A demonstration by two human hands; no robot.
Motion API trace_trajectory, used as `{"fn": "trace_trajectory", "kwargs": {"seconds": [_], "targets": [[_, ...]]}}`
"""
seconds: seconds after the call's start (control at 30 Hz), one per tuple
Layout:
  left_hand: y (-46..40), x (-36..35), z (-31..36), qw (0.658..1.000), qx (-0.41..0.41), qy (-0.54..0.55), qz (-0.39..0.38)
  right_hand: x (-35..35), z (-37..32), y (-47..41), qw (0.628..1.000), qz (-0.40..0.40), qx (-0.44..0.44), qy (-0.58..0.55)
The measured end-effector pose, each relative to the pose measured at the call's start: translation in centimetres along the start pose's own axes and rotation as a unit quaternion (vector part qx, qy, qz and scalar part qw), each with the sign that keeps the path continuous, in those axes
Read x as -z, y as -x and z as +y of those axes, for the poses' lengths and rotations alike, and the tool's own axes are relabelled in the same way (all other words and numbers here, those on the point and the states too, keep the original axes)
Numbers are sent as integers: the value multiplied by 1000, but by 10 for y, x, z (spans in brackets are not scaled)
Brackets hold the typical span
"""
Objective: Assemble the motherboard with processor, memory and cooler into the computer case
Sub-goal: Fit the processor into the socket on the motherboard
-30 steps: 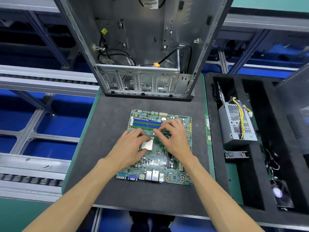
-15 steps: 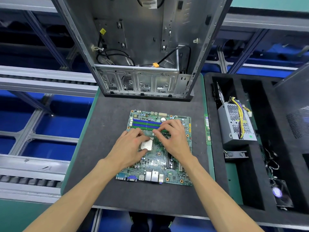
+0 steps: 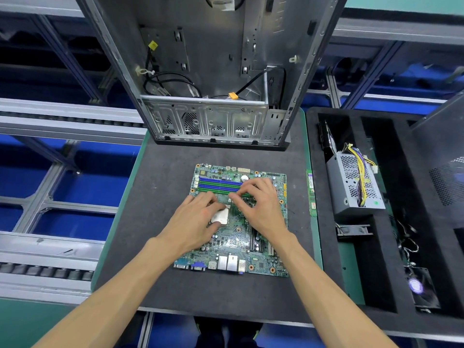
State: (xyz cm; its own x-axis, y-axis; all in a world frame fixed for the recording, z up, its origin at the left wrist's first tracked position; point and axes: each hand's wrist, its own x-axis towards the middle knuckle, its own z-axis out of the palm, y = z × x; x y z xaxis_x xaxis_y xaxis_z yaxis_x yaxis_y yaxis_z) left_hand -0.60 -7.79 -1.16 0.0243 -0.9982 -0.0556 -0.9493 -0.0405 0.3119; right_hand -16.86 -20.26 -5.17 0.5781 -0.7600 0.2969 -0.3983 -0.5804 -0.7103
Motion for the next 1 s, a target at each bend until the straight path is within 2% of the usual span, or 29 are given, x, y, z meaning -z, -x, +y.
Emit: {"fn": "trace_trajectory", "kwargs": {"seconds": [0.67,1.0], "targets": [[2,-3,-4,1000,-6,19,-3,-1,1,0,1000,0,2,-1],[2,-1,1,1000,19,17,10,-1,2,0,1000,-1,2,-3]]}}
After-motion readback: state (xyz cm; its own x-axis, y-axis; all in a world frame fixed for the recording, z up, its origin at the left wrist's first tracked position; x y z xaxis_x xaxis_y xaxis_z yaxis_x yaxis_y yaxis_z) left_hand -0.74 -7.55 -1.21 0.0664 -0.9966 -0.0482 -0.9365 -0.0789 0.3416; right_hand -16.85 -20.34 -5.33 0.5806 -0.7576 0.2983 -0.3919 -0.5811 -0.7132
